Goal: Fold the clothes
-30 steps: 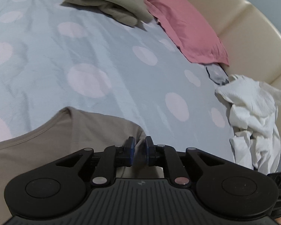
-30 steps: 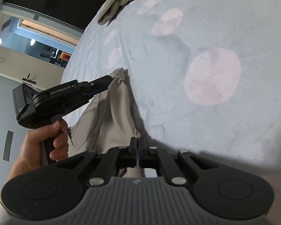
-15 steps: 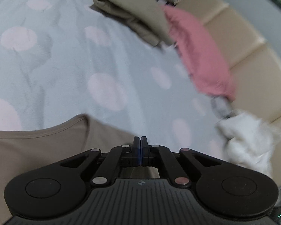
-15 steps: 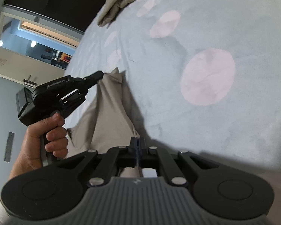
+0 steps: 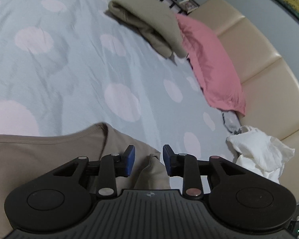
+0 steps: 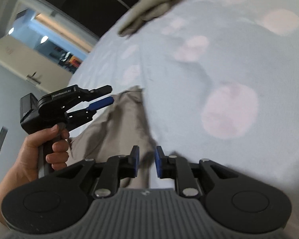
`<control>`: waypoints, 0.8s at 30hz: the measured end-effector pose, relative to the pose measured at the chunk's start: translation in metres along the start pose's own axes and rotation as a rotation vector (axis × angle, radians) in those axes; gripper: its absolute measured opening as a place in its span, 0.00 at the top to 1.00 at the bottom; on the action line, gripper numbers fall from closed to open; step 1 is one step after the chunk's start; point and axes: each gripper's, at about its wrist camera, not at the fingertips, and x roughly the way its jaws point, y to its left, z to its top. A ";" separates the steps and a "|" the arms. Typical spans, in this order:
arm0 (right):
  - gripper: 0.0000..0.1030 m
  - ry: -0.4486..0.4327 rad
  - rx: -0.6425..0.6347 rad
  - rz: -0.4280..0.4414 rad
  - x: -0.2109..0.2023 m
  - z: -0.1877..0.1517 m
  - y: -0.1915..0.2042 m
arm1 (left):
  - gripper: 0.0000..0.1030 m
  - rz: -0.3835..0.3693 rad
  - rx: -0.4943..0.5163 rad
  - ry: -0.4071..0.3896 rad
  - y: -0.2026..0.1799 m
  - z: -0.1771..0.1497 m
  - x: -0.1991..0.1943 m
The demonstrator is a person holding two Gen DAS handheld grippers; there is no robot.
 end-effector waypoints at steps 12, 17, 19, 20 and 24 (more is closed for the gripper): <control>0.74 0.067 -0.286 -0.046 0.009 -0.018 0.036 | 0.73 0.177 0.257 0.019 0.003 -0.057 -0.092; 0.74 0.112 -0.305 0.008 0.012 -0.029 0.050 | 0.73 0.129 0.207 0.079 0.023 -0.075 -0.119; 0.74 0.144 -0.300 0.011 0.020 -0.034 0.053 | 0.73 0.126 0.225 0.109 0.025 -0.082 -0.118; 0.74 0.157 -0.297 0.011 0.022 -0.039 0.056 | 0.73 0.126 0.234 0.124 0.026 -0.085 -0.117; 0.74 0.176 -0.295 0.020 0.031 -0.045 0.062 | 0.73 0.149 0.270 0.165 0.025 -0.093 -0.108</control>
